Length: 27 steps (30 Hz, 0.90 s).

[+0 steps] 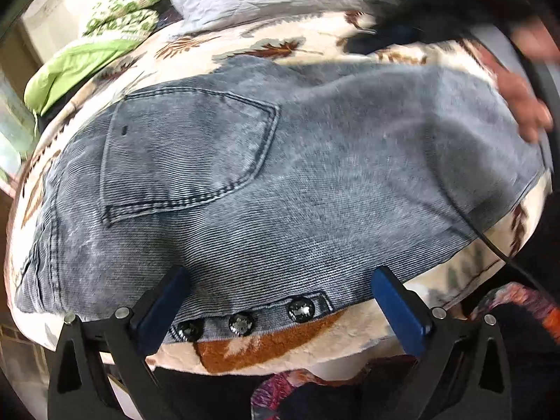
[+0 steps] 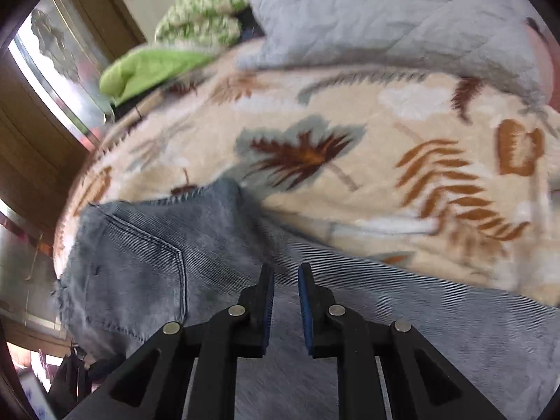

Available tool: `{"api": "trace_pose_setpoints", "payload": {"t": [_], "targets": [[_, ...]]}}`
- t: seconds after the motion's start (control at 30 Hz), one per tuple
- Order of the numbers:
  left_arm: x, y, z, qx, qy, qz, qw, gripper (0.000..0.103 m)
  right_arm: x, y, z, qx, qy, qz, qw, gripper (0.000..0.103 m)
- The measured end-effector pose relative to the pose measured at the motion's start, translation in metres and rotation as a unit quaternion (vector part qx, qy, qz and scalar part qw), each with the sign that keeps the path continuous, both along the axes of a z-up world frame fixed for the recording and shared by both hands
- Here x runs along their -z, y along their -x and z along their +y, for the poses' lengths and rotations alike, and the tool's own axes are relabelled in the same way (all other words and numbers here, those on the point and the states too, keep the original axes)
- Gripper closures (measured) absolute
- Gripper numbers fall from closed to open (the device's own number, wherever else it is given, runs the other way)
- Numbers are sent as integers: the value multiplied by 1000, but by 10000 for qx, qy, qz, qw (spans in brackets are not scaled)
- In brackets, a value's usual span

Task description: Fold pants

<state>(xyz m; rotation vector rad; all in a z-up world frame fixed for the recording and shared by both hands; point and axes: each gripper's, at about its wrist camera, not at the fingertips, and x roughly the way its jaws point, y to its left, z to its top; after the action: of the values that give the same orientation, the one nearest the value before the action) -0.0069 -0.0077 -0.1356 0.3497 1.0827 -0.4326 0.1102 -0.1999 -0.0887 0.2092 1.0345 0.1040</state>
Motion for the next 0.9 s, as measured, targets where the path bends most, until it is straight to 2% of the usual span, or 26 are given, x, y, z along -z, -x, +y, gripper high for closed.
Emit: {"api": "trace_pose_setpoints", "payload": {"t": [0.07,0.2,0.3,0.43,0.5,0.53,0.6,0.67,0.73,0.9], "targets": [[-16,1,7,-159,103,-102,9998,0,-10,19,-20,111,101,-117,9998,87],[-56,-4,19,-342,180,-707,9967,0,-21,72,-68,551,281,-171,9979,87],[-77,-25,36,-742,370,-751,9937,0,-23,108,-100,868,336,-131,9956,87],[-59,-70,64,-1498,268,-226,9881,0,-18,138,-131,1158,152,-148,9930,87],[-42,-80,77,-1834,212,13,9828,0,-11,146,-139,1262,-21,-102,9920,87],[-28,-85,86,-2041,56,118,9789,0,-5,149,-140,1274,-76,-53,9918,87],[-9,-85,95,-2067,61,326,9778,0,5,150,-141,1273,-84,40,9918,87],[-2,-76,94,-1975,105,140,9801,0,19,151,-143,1287,-110,202,9914,87],[-1,-70,91,-1908,-24,89,9816,0,34,152,-144,1342,-190,359,9901,87],[0,-72,90,-1912,-22,221,9813,0,33,160,-153,1391,-484,102,9890,87]]}}
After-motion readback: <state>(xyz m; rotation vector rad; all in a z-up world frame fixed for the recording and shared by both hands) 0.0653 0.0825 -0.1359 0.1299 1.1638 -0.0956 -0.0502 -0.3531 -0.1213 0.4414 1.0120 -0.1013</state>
